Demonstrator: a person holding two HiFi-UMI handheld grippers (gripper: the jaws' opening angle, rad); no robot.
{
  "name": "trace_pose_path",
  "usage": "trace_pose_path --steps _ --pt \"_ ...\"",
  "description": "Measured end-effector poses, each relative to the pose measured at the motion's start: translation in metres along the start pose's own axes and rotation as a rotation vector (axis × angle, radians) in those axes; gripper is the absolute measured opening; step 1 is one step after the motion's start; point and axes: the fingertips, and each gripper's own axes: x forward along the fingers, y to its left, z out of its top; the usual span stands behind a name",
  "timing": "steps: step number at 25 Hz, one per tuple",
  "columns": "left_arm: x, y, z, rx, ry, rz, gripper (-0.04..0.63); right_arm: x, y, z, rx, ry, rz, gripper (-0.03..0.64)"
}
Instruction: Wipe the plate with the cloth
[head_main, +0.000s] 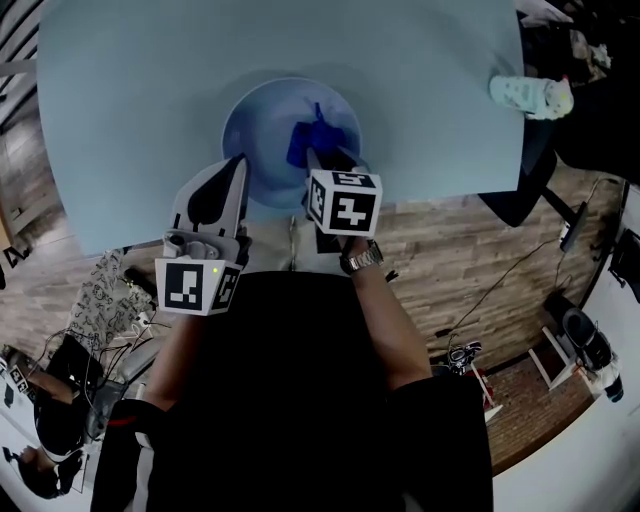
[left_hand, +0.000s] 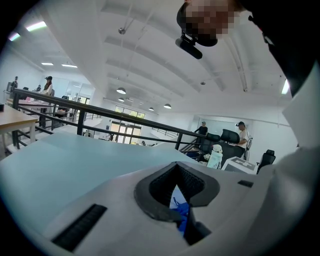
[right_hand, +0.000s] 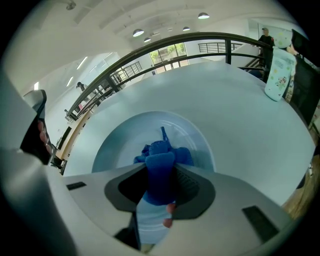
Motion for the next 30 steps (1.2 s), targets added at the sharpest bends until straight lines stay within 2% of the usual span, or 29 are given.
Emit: trace_pose_path --steps 17,21,30 --pt "-0.005 -0.008 0.001 0.014 -0.007 -0.033 0.002 -0.017 -0.017 -0.001 0.042 -0.046 -0.052 0.118" --pt "-0.005 -0.001 0.002 0.012 -0.014 -0.024 0.002 -0.021 -0.011 0.008 0.036 -0.067 -0.039 0.118" --pt "-0.030 -0.001 -0.005 0.008 -0.024 0.014 0.002 -0.018 0.030 -0.010 -0.033 -0.052 0.037 0.118"
